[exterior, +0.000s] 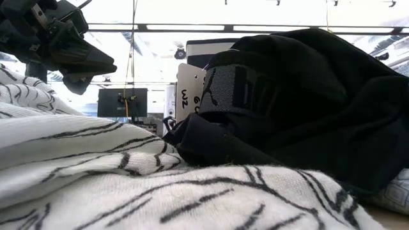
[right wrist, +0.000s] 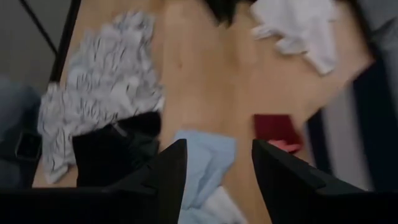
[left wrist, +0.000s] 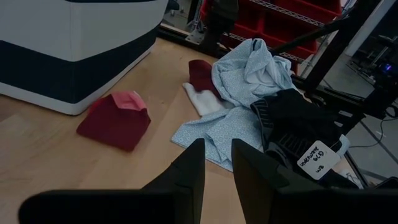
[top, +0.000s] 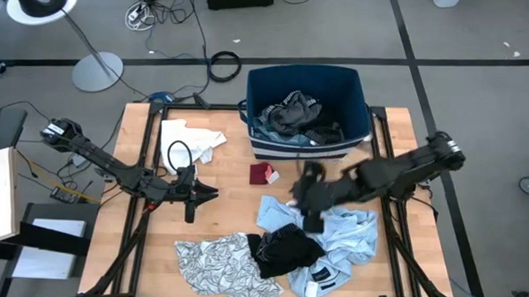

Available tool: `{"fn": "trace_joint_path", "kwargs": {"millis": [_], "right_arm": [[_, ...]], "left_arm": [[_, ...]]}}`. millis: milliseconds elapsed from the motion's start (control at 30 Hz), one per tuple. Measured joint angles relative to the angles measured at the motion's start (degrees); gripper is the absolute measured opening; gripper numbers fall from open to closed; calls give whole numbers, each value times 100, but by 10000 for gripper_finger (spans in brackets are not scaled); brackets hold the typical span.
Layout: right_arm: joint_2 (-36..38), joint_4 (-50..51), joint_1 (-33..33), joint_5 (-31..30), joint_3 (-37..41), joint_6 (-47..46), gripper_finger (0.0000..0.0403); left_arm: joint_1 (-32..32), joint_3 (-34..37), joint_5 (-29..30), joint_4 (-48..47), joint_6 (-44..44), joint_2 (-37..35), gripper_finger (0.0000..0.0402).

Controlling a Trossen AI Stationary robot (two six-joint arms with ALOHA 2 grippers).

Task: Sort clothes
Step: Put the black boxer into the blue bin

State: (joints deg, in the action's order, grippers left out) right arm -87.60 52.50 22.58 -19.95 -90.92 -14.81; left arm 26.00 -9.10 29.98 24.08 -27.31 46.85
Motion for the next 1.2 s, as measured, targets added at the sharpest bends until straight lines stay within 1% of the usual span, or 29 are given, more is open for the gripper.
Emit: {"fn": "trace_joint_path", "kwargs": {"millis": [167,300,500,667,867,933,967,1067,1100,1200], "right_arm": [[-648,-181,253,284,152,-244,178],[-1158,-235,422,718,152,-507,178],[-1773,-292,658,1032,152,-943,172],[-2187,-281,715,1169,149,-1260,168],[-2649,-277,667,1521,149,-1270,164],[-2679,-269,624,1676,149,-1259,144],[-2676,-270,605,1705,149,-1251,123],[-2512,3,571,1677,72,-1067,30],[-2416,126,569,1657,3,-1008,17],[-2095,497,579,1338,-296,-1039,11]], "left_arm": [[0,0,1,5,0,0,85],[0,0,2,13,0,0,85],[0,0,1,13,-2,1,85],[0,0,0,14,-35,1,85],[0,0,0,46,-63,2,85],[0,0,0,45,-63,1,85],[0,0,0,44,-63,2,85],[0,0,0,46,-63,0,85],[0,0,0,46,-63,1,85],[0,0,0,46,-63,1,85]]}}
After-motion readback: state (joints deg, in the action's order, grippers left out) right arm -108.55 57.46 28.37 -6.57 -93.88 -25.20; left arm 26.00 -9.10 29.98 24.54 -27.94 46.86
